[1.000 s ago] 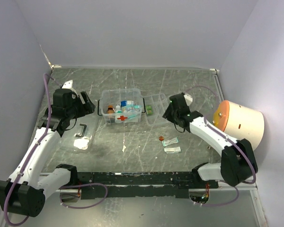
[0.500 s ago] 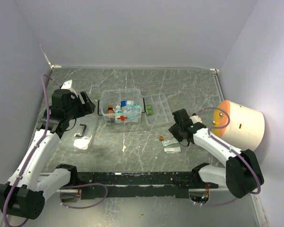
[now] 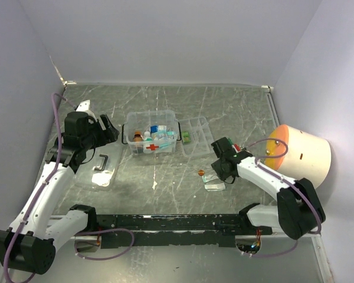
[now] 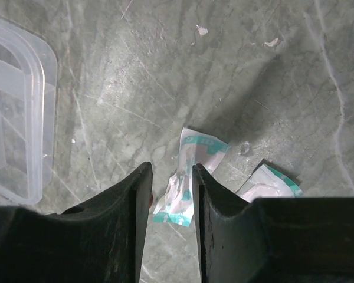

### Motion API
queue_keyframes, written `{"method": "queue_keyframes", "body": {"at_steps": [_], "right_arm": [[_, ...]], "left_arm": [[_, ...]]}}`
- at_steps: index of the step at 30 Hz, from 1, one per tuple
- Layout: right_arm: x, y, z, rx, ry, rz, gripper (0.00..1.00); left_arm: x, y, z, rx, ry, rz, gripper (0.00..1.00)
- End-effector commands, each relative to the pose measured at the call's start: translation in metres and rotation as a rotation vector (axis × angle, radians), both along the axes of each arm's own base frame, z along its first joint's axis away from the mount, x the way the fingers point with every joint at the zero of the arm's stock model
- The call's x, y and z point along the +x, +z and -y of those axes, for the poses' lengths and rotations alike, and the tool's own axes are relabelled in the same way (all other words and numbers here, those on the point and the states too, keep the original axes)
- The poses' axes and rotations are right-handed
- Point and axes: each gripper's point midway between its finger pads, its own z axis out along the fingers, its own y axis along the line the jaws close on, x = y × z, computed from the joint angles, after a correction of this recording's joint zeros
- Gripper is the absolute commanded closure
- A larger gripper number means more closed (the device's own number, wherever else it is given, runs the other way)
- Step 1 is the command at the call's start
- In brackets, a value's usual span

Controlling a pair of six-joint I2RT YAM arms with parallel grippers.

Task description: Organize the medicine kit

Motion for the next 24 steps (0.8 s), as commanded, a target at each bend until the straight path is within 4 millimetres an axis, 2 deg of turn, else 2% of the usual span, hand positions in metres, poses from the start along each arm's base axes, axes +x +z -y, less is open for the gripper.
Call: {"method": "queue_keyframes", "body": {"at_steps": [1, 4, 8, 13, 24], "right_arm": [[0.004, -0.002, 0.0, -0.03, -0.03, -0.02, 0.67], [-0.002, -0.007, -0.013, -0.025, -0.004, -0.025, 0.68], [-0.005, -0.01, -0.018, -0.047, -0.003, -0.029, 0.73], [-0.007, -0.01, -0.014, -0.099, -0.011, -0.034, 0.9], [0.006, 0.032, -0.01, -0.117, 0.005, 0.092, 1.0]], "left_arm": [[0.002, 0.01, 0.002, 0.004, -0.013, 0.044, 0.16], [0.001, 0.01, 0.001, 0.009, -0.011, 0.044, 0.16], [0.001, 0.011, 0.0, 0.012, -0.006, 0.046, 0.17], [0.0, 0.011, -0.001, 0.014, -0.003, 0.048, 0.17], [0.0, 0.015, 0.0, 0.006, -0.004, 0.061, 0.17]]}}
